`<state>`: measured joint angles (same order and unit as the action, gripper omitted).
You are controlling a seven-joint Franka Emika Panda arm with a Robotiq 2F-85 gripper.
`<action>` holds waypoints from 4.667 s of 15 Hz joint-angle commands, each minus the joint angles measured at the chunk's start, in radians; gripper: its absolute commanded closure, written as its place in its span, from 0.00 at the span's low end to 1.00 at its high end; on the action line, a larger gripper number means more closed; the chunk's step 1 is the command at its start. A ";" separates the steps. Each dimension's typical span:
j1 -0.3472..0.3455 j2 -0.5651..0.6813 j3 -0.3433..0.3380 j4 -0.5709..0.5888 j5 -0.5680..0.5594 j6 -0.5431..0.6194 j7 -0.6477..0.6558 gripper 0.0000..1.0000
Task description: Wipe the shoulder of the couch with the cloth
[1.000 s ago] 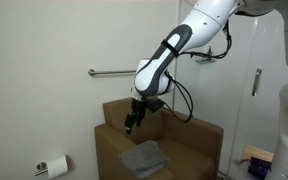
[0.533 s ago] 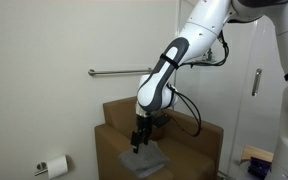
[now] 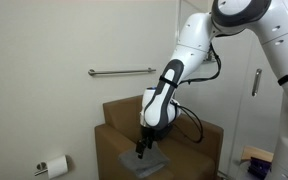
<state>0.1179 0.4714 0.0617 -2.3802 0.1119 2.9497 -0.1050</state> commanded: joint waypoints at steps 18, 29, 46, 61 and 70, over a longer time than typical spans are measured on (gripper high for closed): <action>-0.154 0.183 0.120 0.124 -0.067 -0.113 -0.007 0.81; -0.095 0.154 0.001 0.157 -0.048 -0.270 0.144 0.92; -0.103 0.017 -0.115 0.181 0.009 -0.280 0.243 0.93; -0.433 0.047 0.212 0.391 0.238 -0.426 -0.342 0.94; -0.411 -0.094 0.258 0.446 0.376 -0.465 -0.449 0.94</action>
<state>-0.2780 0.4203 0.2901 -1.9151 0.3661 2.5195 -0.4286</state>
